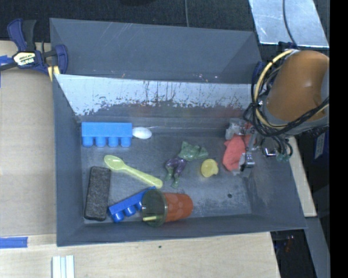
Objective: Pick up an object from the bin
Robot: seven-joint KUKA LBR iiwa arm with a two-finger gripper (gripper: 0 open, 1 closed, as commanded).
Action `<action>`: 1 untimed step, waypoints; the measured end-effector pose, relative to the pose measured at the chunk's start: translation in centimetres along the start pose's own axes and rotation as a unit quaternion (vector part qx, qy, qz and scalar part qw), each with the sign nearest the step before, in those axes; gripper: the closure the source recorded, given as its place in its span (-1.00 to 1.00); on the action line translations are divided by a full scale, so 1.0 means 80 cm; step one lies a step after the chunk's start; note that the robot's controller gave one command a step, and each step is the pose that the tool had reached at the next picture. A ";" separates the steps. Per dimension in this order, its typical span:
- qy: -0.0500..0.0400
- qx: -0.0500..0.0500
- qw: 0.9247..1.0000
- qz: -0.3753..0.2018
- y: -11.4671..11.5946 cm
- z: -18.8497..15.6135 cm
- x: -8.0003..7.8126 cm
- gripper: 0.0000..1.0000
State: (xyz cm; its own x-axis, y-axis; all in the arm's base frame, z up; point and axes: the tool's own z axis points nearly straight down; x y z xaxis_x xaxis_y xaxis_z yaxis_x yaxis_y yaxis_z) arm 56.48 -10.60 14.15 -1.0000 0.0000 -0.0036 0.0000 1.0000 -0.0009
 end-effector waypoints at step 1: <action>-0.005 0.002 0.990 -0.143 0.050 0.062 -0.043 -1.00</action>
Offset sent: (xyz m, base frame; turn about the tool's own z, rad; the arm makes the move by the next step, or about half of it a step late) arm 0.0392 0.0600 -0.0152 -0.3300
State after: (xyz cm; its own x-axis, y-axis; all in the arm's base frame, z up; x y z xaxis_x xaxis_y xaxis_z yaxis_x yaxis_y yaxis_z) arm 59.92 -6.60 9.23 -0.9587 -0.2840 -0.0119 -0.2840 0.9588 -0.0069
